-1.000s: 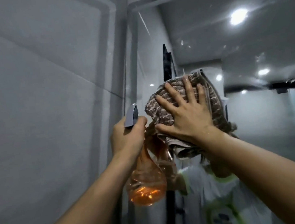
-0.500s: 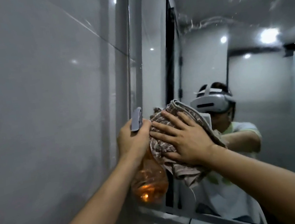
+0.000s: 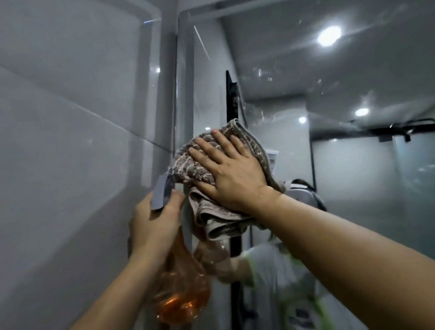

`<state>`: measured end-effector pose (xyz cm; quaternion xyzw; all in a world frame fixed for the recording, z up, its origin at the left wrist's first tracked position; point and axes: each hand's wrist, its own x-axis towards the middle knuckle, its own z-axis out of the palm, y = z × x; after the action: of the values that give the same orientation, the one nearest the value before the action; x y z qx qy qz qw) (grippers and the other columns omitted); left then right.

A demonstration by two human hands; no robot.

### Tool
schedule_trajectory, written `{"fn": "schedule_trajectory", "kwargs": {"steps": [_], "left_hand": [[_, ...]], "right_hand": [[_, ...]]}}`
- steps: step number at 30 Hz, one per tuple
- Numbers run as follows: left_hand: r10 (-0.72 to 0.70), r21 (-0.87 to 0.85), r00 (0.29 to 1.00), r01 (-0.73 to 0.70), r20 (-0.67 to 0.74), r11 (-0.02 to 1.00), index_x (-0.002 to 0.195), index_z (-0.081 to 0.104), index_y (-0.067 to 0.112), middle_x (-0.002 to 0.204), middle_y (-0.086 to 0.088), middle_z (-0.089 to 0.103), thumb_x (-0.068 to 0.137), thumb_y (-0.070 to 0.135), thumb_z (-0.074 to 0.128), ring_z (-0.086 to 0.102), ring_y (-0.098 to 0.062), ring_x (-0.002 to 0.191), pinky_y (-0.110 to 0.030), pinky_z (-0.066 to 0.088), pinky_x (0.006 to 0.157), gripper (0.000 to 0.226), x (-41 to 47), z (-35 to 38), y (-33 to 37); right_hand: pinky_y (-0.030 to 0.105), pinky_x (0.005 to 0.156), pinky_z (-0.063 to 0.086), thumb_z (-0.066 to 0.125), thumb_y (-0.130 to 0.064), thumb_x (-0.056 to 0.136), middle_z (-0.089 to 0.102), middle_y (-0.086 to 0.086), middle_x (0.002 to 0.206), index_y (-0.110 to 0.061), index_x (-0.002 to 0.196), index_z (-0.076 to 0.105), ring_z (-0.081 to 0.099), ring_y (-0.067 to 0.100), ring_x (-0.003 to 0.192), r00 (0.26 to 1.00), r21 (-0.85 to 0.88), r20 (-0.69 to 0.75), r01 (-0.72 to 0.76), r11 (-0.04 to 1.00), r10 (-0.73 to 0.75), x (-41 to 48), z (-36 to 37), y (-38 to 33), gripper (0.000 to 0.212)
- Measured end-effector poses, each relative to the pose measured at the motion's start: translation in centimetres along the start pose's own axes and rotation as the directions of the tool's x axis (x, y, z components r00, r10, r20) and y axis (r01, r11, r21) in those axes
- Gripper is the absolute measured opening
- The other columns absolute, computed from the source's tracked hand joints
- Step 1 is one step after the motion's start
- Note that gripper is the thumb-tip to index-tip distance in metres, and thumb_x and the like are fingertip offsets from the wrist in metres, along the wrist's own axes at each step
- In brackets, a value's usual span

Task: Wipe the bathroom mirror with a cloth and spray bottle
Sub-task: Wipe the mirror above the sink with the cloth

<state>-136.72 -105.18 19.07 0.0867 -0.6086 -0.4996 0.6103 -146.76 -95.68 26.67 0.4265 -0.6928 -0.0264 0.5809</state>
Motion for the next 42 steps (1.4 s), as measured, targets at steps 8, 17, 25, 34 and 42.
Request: {"fn": "schedule_trajectory", "kwargs": {"steps": [8,17,25,34,42], "left_hand": [[0.005,-0.141,0.995,0.009,0.097,0.990,0.073,0.063,0.008,0.085,-0.021,0.069,0.060,0.042,0.061,0.063,-0.036,0.084,-0.055,0.049,0.085,0.036,-2.2,4.9,2.5],[0.037,-0.216,0.981,0.004,0.188,0.976,0.075,0.067,0.010,0.093,-0.020,0.070,0.057,0.042,0.060,0.064,-0.039,0.095,-0.053,0.048,0.089,0.038,-7.3,12.4,9.0],[0.100,-0.295,0.944,-0.003,0.315,0.955,0.073,0.065,0.009,0.077,-0.011,0.068,0.076,0.025,0.060,0.066,-0.022,0.073,-0.037,0.053,0.074,0.016,-14.3,21.1,15.1],[0.117,-0.440,0.908,0.080,0.402,0.894,0.071,0.059,0.006,0.073,-0.011,0.055,0.083,0.010,0.052,0.053,-0.018,0.058,-0.017,0.045,0.044,0.014,-17.3,28.2,20.6],[0.209,-0.443,0.919,-0.043,0.334,0.895,0.066,0.061,0.011,0.076,-0.010,0.062,0.080,0.014,0.055,0.056,-0.022,0.069,-0.016,0.043,0.040,0.015,-13.7,28.9,23.8]], "right_hand": [[0.036,0.112,-0.012,0.025,-0.052,0.094,-0.003,-0.006,0.156,-0.028,0.147,0.005,-0.012,0.017,0.142,0.990,-0.026,-0.030,-0.142,0.990,0.141,-0.8,-2.7,6.6,0.062],[0.036,0.112,-0.012,0.022,-0.051,0.095,-0.009,-0.006,0.156,-0.026,0.147,-0.001,-0.015,0.018,0.141,0.970,-0.042,-0.011,-0.244,0.969,0.244,-7.6,-6.1,15.6,0.062],[0.034,0.110,-0.015,0.021,-0.050,0.095,-0.017,-0.007,0.154,-0.027,0.145,-0.009,-0.020,0.017,0.140,0.932,-0.082,-0.009,-0.363,0.928,0.363,-16.2,-9.5,26.4,0.062],[0.038,0.112,-0.015,0.016,-0.053,0.094,-0.031,-0.008,0.140,-0.031,0.136,-0.022,-0.027,0.016,0.135,0.894,-0.094,0.006,-0.446,0.890,0.449,-22.3,-11.6,33.0,0.060],[0.037,0.106,-0.020,0.017,-0.057,0.093,-0.025,-0.010,0.148,-0.033,0.143,-0.014,-0.029,0.019,0.136,0.857,-0.035,-0.010,-0.515,0.857,0.515,-18.8,-12.0,32.7,0.063]]}}
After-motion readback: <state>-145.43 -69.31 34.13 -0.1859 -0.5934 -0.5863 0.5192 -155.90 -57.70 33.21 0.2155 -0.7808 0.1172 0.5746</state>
